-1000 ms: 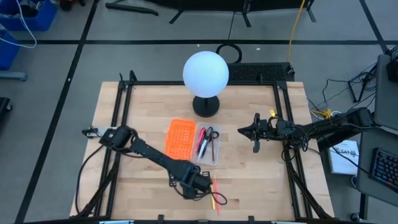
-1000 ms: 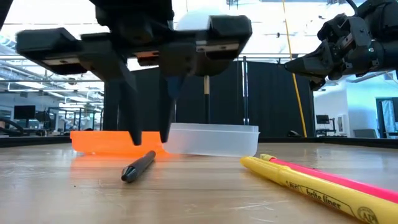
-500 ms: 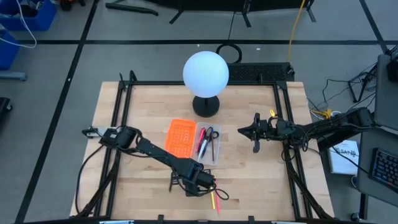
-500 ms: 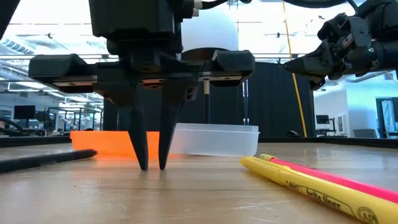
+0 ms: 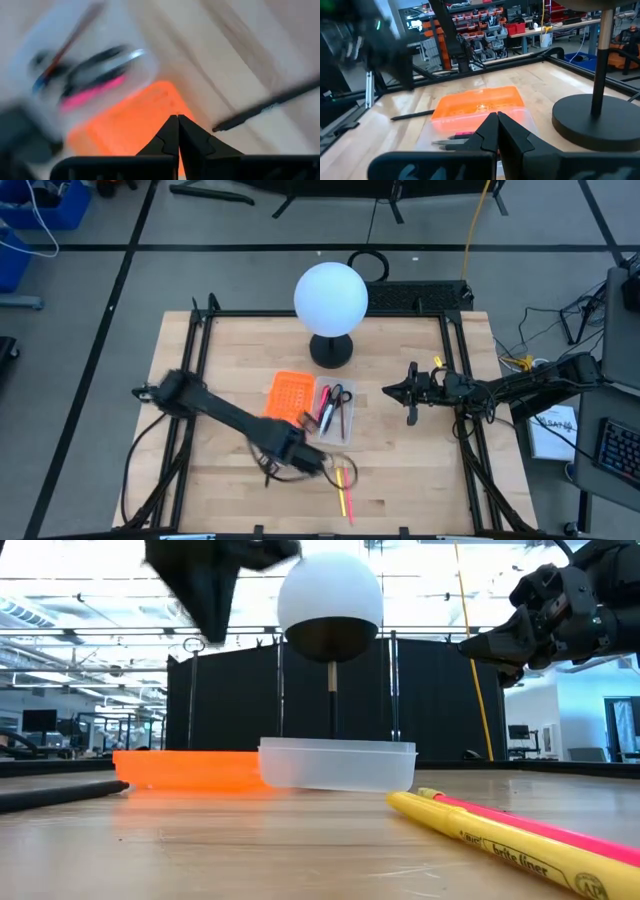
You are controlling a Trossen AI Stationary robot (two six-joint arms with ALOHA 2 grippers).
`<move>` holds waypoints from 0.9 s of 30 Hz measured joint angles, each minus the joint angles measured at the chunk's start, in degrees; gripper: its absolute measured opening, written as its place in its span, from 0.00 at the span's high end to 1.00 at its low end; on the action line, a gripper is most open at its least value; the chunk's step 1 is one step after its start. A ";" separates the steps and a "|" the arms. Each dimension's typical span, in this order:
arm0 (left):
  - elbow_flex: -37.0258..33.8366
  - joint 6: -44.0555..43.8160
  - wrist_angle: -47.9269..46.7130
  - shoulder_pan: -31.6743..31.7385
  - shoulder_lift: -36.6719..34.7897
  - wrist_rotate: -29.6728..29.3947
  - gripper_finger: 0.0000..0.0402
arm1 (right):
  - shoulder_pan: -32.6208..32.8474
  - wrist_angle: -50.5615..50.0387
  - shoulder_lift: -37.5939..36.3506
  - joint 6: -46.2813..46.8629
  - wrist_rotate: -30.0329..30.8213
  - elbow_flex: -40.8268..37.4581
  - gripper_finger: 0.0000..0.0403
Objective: Pick & place school supplies into a supply box
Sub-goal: Put the black pen into the supply box
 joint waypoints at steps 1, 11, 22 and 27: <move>-0.87 -6.26 0.64 -0.37 -2.61 -0.53 0.97 | 0.00 -0.01 0.00 0.56 -0.03 0.00 1.00; -15.55 -72.60 6.42 -4.27 -18.74 -11.02 0.99 | 0.00 -0.20 0.02 3.14 0.00 0.00 1.00; -30.88 -89.63 23.36 -7.88 -16.47 5.64 0.76 | 0.00 4.69 -0.02 4.72 0.03 0.00 1.00; -32.12 -90.02 27.08 -7.34 -14.27 7.54 0.63 | 0.00 4.88 0.00 4.79 -0.06 0.00 1.00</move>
